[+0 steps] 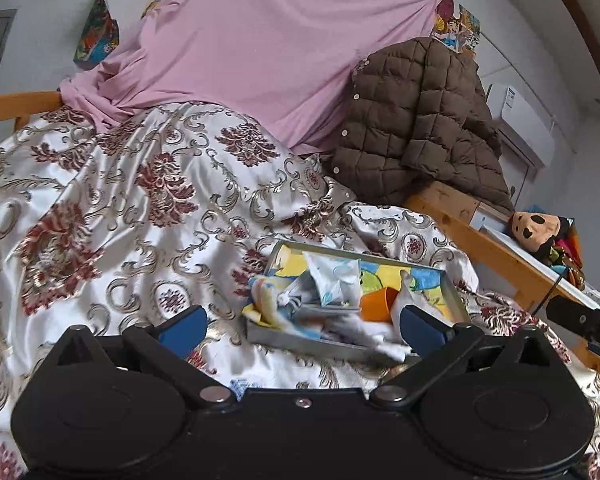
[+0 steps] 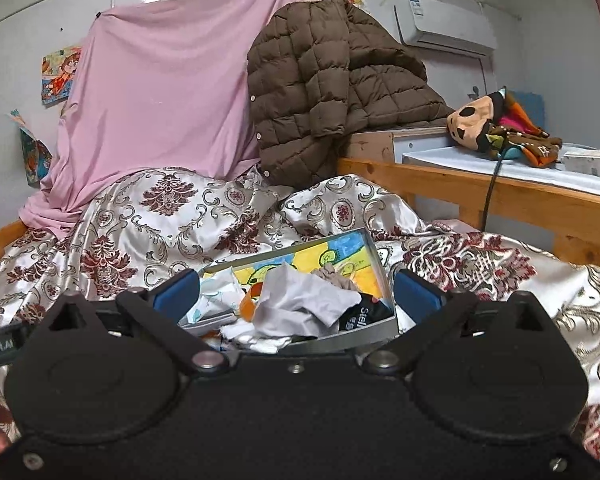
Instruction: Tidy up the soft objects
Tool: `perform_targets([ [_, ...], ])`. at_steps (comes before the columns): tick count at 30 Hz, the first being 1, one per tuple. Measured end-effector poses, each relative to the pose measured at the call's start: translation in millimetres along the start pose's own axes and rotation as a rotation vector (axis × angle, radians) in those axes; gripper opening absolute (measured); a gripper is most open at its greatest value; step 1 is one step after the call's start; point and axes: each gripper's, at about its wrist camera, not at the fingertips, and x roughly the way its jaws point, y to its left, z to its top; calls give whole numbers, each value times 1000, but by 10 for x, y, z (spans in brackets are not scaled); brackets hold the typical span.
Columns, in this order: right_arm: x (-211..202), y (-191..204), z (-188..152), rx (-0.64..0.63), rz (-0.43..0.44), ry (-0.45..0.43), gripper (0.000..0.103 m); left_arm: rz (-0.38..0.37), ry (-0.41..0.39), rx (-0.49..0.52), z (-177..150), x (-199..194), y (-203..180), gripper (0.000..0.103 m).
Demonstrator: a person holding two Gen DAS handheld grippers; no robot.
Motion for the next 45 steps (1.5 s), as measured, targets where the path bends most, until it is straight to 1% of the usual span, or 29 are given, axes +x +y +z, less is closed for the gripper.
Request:
perform_targets([
  [8,-308,9,-149,21,1,25,102,26,6,4,-158,-282,31,102],
  [17,-639,144,-361,-9,13,55,102,42,19,23,-309,-519,33,102],
  [23,-788,202,-442,-13,8,70,102,53,37,29,-414,-656,55,102],
  [31,-893,195,-509,-11,-14,101,102,82,82,49,-555,-773,101,102],
  [36,-900,223,-598,-29,-39,167,102,98,105,56,-602,-805,111,102],
  [45,-841,286,-681,-57,-52,248,102,115,158,82,-678,-803,107,102],
])
